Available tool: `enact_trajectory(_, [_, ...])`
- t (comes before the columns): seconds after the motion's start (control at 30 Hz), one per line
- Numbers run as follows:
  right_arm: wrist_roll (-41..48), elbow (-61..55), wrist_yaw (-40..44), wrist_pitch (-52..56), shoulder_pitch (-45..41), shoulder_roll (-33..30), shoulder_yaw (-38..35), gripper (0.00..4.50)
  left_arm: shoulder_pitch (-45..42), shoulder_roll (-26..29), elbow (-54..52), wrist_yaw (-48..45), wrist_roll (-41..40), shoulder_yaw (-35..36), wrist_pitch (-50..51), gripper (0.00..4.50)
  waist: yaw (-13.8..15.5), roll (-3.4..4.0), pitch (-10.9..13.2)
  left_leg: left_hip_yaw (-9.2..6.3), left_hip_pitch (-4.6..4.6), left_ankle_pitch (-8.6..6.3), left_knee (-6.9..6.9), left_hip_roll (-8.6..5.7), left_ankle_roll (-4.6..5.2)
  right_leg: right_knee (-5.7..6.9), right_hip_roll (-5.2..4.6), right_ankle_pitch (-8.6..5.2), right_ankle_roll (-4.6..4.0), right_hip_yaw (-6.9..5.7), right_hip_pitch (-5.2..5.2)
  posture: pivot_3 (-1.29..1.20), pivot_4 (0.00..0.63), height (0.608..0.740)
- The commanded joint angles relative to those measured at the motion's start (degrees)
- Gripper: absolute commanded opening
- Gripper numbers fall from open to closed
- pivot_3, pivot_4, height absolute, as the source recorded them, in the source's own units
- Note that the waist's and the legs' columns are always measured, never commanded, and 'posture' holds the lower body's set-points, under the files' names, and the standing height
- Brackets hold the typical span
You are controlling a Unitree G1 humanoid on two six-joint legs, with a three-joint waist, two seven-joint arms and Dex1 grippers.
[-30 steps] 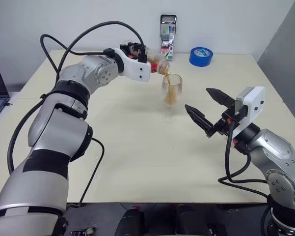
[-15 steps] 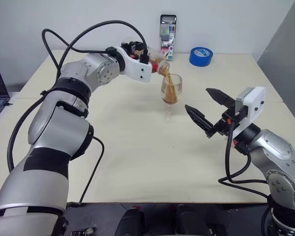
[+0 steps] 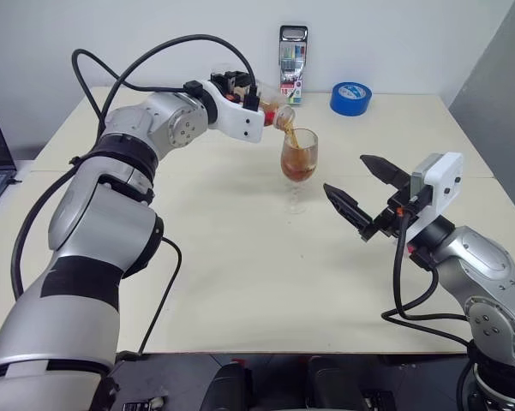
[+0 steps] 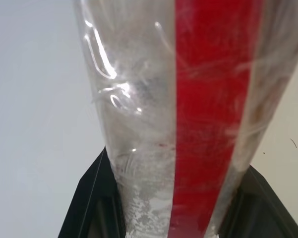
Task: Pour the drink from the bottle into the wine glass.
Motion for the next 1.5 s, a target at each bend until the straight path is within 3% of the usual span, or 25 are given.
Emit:
enact_trajectory(0.03, [0.2,-1.9,-0.1,-0.8,0.4,-0.3,-0.8,4.50,-1.9,-0.6,-0.6,-1.8,-3.4,2.7,0.0,1.71,0.0,0.00,0.0,0.00,0.00,0.00,0.00,0.00,0.00,0.00,0.00,0.00,0.00,0.00,0.00,0.00,0.150,0.740])
enact_trajectory(0.33, [-0.2,-2.1,-0.1,-1.2,0.9,0.1,-0.1,4.50,0.5,-2.3,-0.9,-10.5,-11.9,9.2,1.2,1.71,-0.1,0.00,0.0,0.05,0.03,0.00,0.01,0.01,0.00,0.03,0.00,0.00,0.00,0.05,-0.01,0.00,0.150,0.740])
enact_trajectory(0.63, [2.1,-2.3,-0.8,1.4,-3.1,-0.4,-0.5,4.50,3.1,-6.5,-4.0,-31.9,-34.9,28.0,9.6,1.71,-0.1,0.00,0.0,0.04,0.02,0.00,0.05,0.01,-0.01,0.04,0.01,0.00,0.00,0.04,-0.02,0.00,0.150,0.740])
enact_trajectory(0.77, [3.0,-2.6,-1.3,2.3,-4.7,0.0,0.4,4.50,4.8,-8.0,-7.4,-35.6,-44.5,36.0,17.4,1.71,-0.1,0.00,0.0,0.06,0.02,0.01,0.08,0.01,0.00,0.06,0.01,0.00,0.00,0.06,-0.01,0.00,0.150,0.740])
enact_trajectory(0.97, [4.4,-5.6,-1.2,2.4,-2.9,-0.2,0.7,4.50,15.8,-8.6,-21.9,-30.1,-55.0,45.3,28.5,1.71,-0.4,0.02,0.0,0.06,0.05,0.01,0.08,0.05,-0.01,0.13,0.01,0.00,-0.01,0.12,-0.06,0.00,0.150,0.740])
enact_trajectory(1.27, [0.2,-7.6,7.0,-6.3,11.0,-3.1,2.9,4.50,46.2,-11.2,-58.5,-19.1,-60.8,49.4,44.1,1.71,0.0,-0.08,-0.2,0.04,0.05,0.01,0.18,0.06,-0.02,0.16,-0.02,0.02,0.01,0.14,0.00,0.00,0.150,0.740])
enact_trajectory(1.5, [-4.9,-3.5,10.1,-12.7,14.2,-2.2,5.5,4.50,57.1,-12.7,-63.9,-18.0,-62.6,48.9,45.1,1.71,0.1,-0.17,-0.2,0.02,0.24,0.00,0.17,0.05,0.00,0.19,-0.02,0.02,0.01,0.11,0.18,0.00,0.150,0.740])
